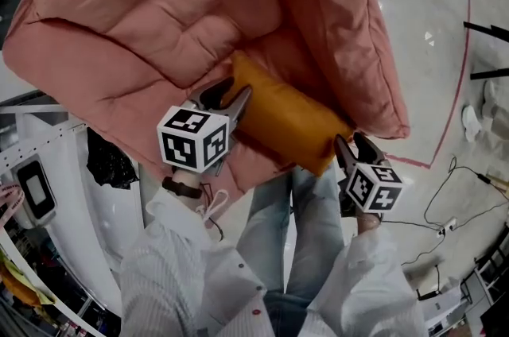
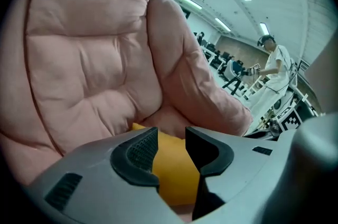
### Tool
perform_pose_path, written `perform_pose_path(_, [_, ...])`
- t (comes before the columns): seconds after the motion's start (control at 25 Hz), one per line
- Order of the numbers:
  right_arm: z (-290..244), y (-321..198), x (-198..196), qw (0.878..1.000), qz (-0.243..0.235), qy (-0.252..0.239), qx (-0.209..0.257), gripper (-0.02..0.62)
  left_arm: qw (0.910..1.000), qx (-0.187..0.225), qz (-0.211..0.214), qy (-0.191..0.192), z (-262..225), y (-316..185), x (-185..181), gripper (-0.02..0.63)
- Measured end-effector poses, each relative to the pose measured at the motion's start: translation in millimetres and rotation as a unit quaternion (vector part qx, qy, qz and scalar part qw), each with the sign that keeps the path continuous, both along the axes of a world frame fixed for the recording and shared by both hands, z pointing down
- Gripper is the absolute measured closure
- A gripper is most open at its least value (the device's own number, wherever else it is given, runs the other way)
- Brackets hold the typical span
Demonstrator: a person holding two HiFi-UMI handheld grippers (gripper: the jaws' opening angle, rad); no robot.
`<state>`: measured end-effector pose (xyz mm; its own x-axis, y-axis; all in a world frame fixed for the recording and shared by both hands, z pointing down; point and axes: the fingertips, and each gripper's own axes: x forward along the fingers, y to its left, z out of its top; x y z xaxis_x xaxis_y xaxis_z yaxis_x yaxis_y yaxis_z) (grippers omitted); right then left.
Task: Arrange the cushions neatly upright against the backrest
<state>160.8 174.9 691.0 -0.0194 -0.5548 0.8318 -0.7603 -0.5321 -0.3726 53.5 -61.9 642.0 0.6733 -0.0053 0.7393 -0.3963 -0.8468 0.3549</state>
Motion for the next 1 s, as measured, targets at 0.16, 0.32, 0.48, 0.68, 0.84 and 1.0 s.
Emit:
perform_pose_path(0.16, [14, 11, 5, 0.998, 0.056, -0.024, -0.006, 0.416, 0.9996, 0.002, -0.020, -0.017, 21, -9, -2, 0.396])
perform_pose_path(0.32, [25, 15, 5, 0.995, 0.087, -0.054, -0.004, 0.416, 0.9983, 0.005, -0.037, -0.044, 44, -18, -4, 0.351])
perform_pose_path(0.48, [31, 15, 0, 0.992, 0.099, -0.079, 0.000, 0.414, 0.9966, -0.003, -0.038, -0.073, 67, -24, -12, 0.318])
perform_pose_path(0.68, [32, 12, 0, 0.992, 0.085, -0.092, 0.008, 0.416, 0.9940, -0.038, -0.053, -0.088, 81, -22, -13, 0.318])
perform_pose_path(0.84, [33, 13, -1, 0.993, 0.071, -0.095, 0.008, 0.416, 0.9924, -0.050, -0.067, -0.089, 86, -15, -13, 0.351])
perform_pose_path(1.0, [36, 10, -4, 0.991, 0.071, -0.113, 0.011, 0.428, 0.9933, -0.030, -0.062, -0.092, 89, -12, -14, 0.396])
